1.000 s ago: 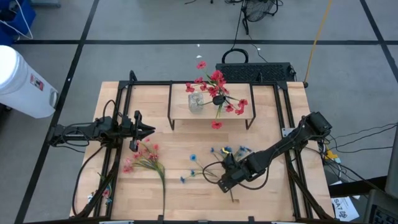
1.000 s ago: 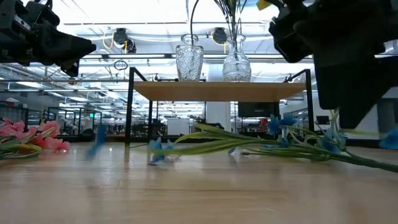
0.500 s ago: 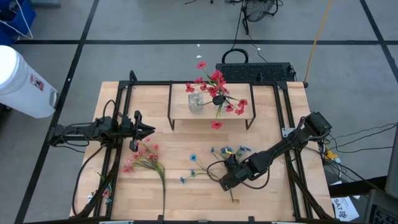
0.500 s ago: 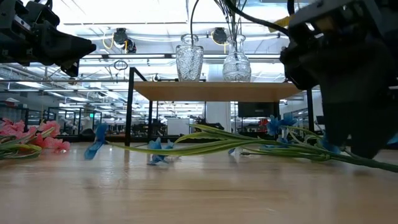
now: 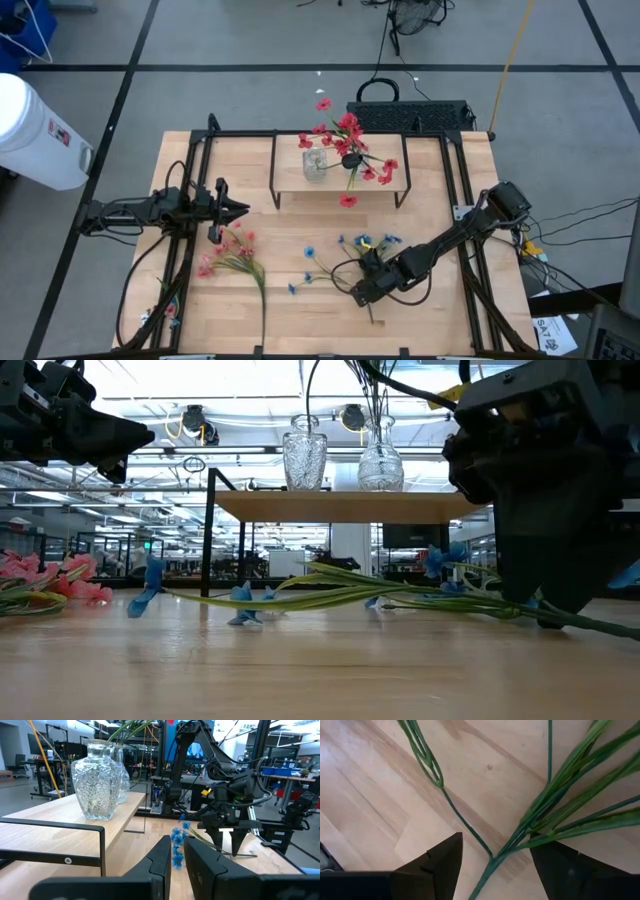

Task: Pick and place flowers into a vace then onto a shelf
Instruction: Put the blue flowers into the right transparent vase on the shelf

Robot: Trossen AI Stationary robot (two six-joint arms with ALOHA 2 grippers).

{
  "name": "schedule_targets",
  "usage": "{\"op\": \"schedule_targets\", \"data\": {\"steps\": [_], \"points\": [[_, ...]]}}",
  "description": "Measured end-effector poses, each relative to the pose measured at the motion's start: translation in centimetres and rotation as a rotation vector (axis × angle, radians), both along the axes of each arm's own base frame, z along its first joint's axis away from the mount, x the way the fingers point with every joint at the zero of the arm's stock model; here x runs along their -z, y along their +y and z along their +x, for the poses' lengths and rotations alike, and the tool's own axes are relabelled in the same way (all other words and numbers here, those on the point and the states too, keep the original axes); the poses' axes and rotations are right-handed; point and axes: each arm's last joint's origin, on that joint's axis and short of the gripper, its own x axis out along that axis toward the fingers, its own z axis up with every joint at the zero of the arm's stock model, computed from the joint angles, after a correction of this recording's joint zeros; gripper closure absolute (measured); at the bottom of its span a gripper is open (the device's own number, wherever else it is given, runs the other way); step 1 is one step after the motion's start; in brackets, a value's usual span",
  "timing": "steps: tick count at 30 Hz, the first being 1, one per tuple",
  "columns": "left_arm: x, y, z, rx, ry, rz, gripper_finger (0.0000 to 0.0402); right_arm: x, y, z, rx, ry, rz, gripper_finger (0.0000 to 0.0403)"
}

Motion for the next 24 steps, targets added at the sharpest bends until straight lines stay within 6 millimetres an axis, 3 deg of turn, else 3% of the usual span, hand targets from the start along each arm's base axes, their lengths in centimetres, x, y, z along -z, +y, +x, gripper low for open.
{"op": "schedule_targets", "data": {"steps": [8,22,24], "points": [[0.00,0.00,0.00,0.000,0.000,0.000,0.0344,0.50,-0.17,-0.18,-0.010,0.031,-0.035,0.0202],[0.00,0.00,0.00,0.000,0.000,0.000,0.0344,0.67,-0.43,-0.45,-0.064,0.056,-0.076,0.0383],[0.00,0.00,0.00,0.000,0.000,0.000,0.0344,0.67,-0.43,-0.45,-0.065,0.056,-0.076,0.0394]]}}
